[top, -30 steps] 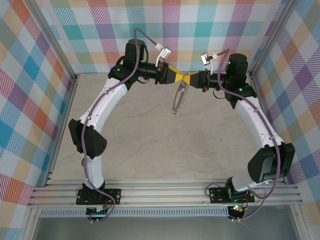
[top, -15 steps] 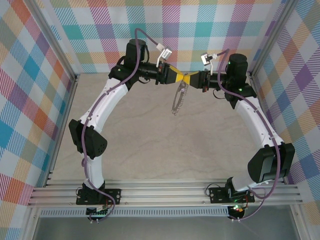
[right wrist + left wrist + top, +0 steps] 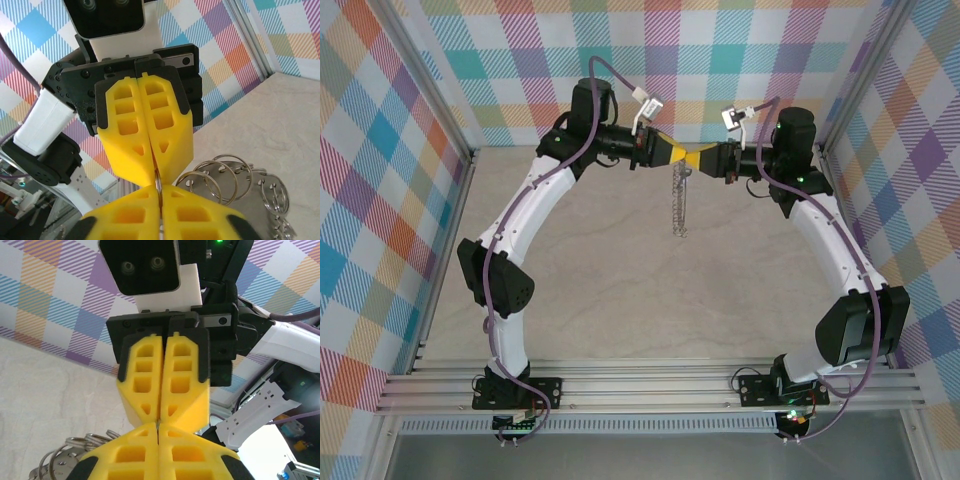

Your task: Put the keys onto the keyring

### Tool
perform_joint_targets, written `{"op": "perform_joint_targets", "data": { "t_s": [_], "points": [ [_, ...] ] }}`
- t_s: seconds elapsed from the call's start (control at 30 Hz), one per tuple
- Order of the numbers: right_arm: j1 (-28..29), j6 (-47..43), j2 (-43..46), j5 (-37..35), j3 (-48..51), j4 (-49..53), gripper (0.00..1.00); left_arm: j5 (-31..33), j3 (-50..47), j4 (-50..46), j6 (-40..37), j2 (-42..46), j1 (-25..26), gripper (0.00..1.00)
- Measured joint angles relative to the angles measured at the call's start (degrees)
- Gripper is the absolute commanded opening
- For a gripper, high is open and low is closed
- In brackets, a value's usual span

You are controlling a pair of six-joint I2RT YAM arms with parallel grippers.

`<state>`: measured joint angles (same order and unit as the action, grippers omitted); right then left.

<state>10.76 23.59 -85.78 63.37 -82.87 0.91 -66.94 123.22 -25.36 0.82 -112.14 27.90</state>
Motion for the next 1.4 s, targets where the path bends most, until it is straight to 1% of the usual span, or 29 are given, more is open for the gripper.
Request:
{"op": "perform_joint_targets", "data": {
  "t_s": [0.03, 0.07, 0.17, 0.33, 0.43, 0.53, 0.67, 0.83, 0.93, 1.03, 1.23, 1.4],
  "points": [
    [-0.2, 0.4, 0.0, -0.8, 0.4, -0.7, 0.42, 0.0, -0.3, 0.6, 0.3, 0.0, 0.1, 0.0],
    [-0.7, 1.0, 0.1, -1.4, 0.9, -1.6, 0.47, 0.2, -1.0, 1.7, 0.9, 0.3, 0.1, 0.0],
    [-2.8, 3.8, 1.8, -3.6, 3.6, -4.8, 0.53, 1.7, -7.1, 7.8, 4.5, 2.0, 0.6, 0.0],
    [-5.9, 6.5, 8.6, -8.6, 10.2, -8.7, 0.54, 6.1, -17.0, 21.1, 12.6, 4.7, 0.9, 0.0],
    [-6.2, 7.7, 12.5, -12.5, 14.2, -11.1, 0.54, 8.7, -20.8, 29.4, 17.1, 6.3, 0.9, 0.0],
    [-6.1, 9.1, 14.7, -15.5, 18.7, -14.1, 0.55, 10.6, -22.4, 36.1, 20.9, 7.3, 0.9, 0.0],
    [-4.7, 10.6, 14.8, -18.9, 23.3, -16.3, 0.56, 11.6, -22.5, 43.8, 25.4, 7.5, 0.9, 0.0],
    [-0.1, 10.7, 13.9, -21.7, 23.8, -17.9, 0.58, 11.4, -22.0, 47.7, 29.4, 7.5, 0.9, 0.0],
    [2.8, 10.3, 13.3, -22.8, 23.5, -18.4, 0.61, 11.0, -21.2, 48.6, 30.6, 7.5, 0.9, 0.0],
    [4.8, 9.8, 12.6, -24.0, 23.0, -18.5, 0.62, 10.6, -21.0, 49.5, 31.3, 7.5, 0.9, 0.0],
    [5.0, 9.4, 12.2, -26.4, 21.9, -18.8, 0.62, 10.4, -21.0, 49.5, 31.6, 7.5, 0.9, 0.0],
    [5.0, 9.1, 12.2, -27.0, 20.8, -19.3, 0.62, 10.0, -21.0, 49.5, 31.6, 7.5, 1.0, 0.0]
  ]
}}
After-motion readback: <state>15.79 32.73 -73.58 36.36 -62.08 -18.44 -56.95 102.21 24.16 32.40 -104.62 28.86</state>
